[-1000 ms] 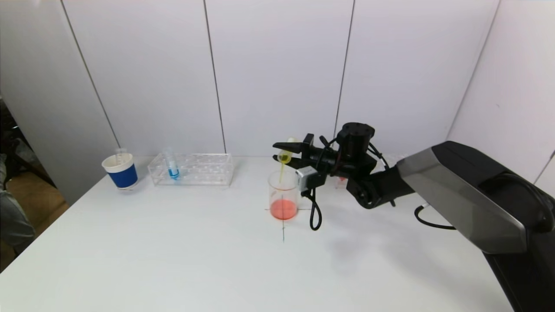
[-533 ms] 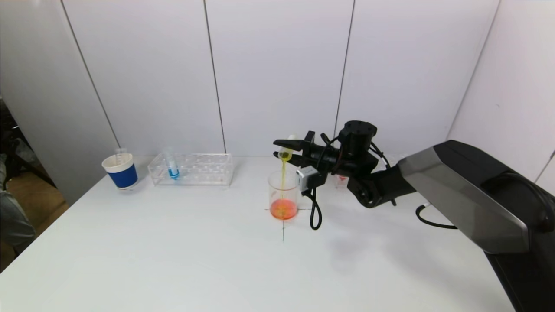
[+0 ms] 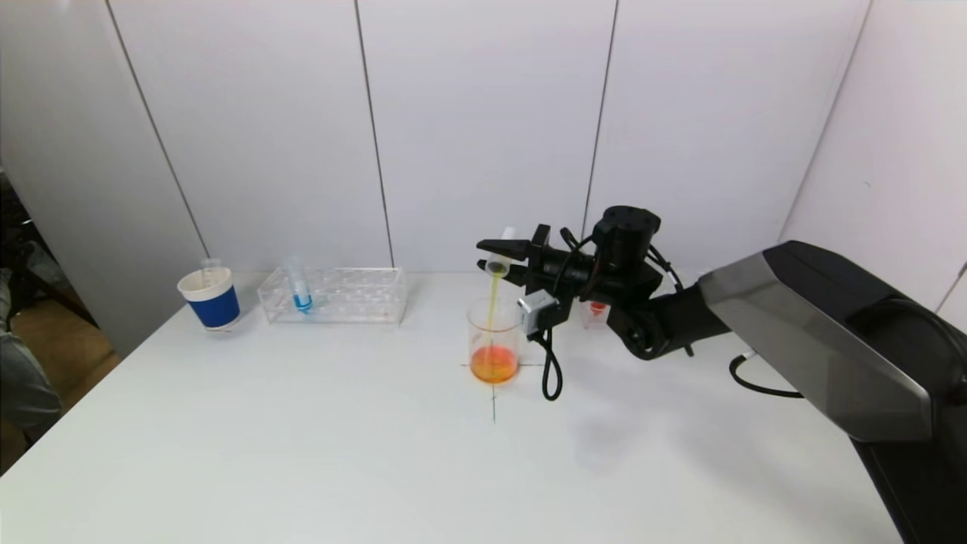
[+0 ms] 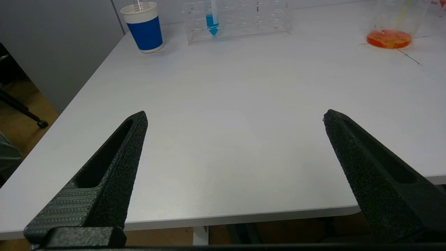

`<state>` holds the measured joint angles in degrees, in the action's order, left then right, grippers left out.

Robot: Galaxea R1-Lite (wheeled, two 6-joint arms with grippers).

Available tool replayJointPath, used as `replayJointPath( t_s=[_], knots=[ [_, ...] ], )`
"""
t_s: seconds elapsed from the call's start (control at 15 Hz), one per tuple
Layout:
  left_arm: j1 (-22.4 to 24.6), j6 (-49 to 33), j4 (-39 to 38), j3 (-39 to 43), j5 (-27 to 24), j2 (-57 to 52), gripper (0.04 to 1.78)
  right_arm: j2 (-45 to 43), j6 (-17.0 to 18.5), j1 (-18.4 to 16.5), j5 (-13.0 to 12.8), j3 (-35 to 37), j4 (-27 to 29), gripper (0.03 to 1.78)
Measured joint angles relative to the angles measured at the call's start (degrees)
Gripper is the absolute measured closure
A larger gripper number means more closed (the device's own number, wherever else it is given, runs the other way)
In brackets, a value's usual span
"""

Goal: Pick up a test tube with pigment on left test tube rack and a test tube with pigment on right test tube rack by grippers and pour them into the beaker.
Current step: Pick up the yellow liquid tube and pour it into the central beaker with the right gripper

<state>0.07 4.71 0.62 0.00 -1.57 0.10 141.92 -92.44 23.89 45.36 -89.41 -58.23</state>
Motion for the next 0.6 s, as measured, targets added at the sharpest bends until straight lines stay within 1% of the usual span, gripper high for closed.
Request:
replayJointPath(
  t_s=[0.33,0.6],
  knots=[
    [-0.02,0.02,-0.02,0.00,0.00,0.00,0.06,-0.50,-3.95,-0.11,-0.11,-0.26,0.29,1.26],
    [-0.05,0.04,-0.02,0.00,0.00,0.00,0.06,-1.01,-5.13,-0.17,-0.13,-0.09,0.33,1.26]
  ],
)
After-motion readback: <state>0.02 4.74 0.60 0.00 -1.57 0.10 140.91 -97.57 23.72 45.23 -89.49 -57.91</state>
